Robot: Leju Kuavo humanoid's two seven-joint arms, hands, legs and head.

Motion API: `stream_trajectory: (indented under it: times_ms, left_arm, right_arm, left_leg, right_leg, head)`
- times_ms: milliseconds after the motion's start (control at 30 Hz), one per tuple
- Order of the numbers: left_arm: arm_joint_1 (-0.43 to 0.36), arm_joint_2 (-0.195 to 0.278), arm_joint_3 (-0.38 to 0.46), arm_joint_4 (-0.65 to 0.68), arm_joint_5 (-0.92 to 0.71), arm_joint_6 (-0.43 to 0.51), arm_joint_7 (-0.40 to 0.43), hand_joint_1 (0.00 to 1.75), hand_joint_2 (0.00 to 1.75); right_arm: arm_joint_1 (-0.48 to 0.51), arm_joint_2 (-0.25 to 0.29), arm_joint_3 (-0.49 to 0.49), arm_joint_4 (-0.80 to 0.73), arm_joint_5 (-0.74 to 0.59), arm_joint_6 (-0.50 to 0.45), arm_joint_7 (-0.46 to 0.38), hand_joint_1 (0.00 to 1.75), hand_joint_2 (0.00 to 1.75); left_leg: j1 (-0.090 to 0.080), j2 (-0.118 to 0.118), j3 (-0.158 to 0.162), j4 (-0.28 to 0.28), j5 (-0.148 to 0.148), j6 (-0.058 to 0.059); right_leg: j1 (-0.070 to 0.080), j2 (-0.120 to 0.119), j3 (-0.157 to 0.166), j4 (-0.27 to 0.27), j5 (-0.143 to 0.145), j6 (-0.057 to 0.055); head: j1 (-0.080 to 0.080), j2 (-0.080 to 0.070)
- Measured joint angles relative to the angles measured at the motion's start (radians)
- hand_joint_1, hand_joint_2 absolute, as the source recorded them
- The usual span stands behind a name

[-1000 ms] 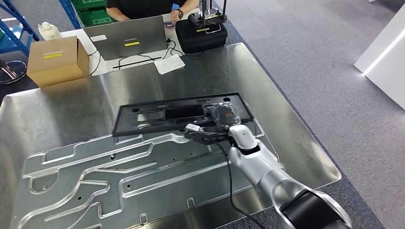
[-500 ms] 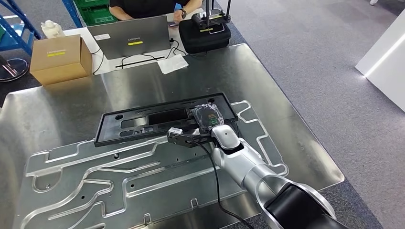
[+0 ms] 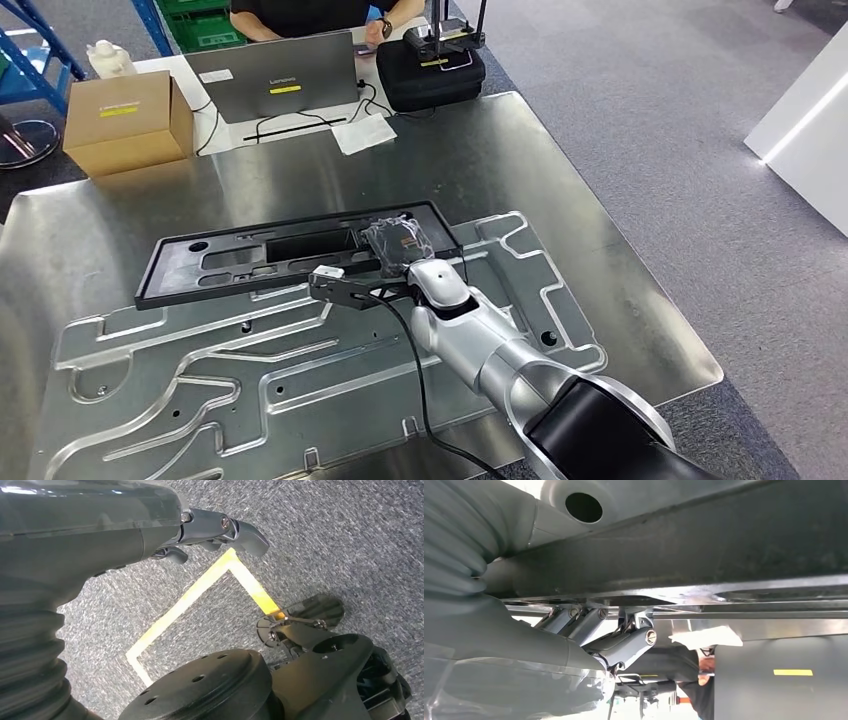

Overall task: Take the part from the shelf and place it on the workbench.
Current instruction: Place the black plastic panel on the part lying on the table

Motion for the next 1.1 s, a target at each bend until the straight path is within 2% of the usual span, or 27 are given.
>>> stream_trajectory:
  times_ms: [300,433,600,700,1100]
  left_arm:
    - [0.000,0.000,-0.007,0.000,0.000,-0.005,-0.011,0.00,1.75]
    - [0.002,-0.001,-0.011,0.000,0.020,-0.005,-0.020,0.00,1.75]
    - [0.009,-0.002,-0.008,0.000,0.062,-0.004,-0.034,0.00,1.75]
    - [0.010,-0.003,-0.008,0.000,0.067,-0.004,-0.035,0.00,1.75]
    - [0.011,-0.003,-0.008,0.000,0.073,-0.004,-0.026,0.00,1.75]
  right_arm:
    - [-0.006,-0.002,0.000,0.023,-0.011,-0.015,-0.001,1.75,1.75]
    - [-0.006,0.007,0.009,0.019,-0.011,0.000,0.024,1.75,1.75]
    - [0.029,0.024,0.103,-0.062,-0.130,0.020,0.069,1.75,1.75]
    - [0.044,0.029,0.158,-0.095,-0.153,0.021,0.077,1.75,1.75]
    - [0.051,0.033,0.221,-0.120,-0.227,-0.005,0.080,1.75,1.75]
  left_leg:
    - [0.000,0.000,0.002,0.000,0.000,0.000]
    - [0.000,0.000,0.001,0.000,0.000,0.000]
    - [0.000,0.001,0.002,0.000,-0.001,0.001]
    - [0.001,0.001,0.002,0.000,-0.003,0.001]
    - [0.001,0.001,0.003,0.000,-0.004,0.000]
  right_leg:
    - [0.000,0.000,0.003,-0.002,0.000,0.000]
    - [0.000,0.000,0.004,-0.003,0.001,0.001]
    - [0.000,0.001,0.004,-0.005,0.000,0.001]
    - [0.000,0.001,0.005,-0.006,-0.001,0.000]
    - [0.000,0.002,0.005,-0.006,-0.001,0.000]
  head:
    - [0.000,0.000]
    - [0.000,0.000]
    - [0.000,0.000]
    - [0.000,0.000]
    - [0.000,0.000]
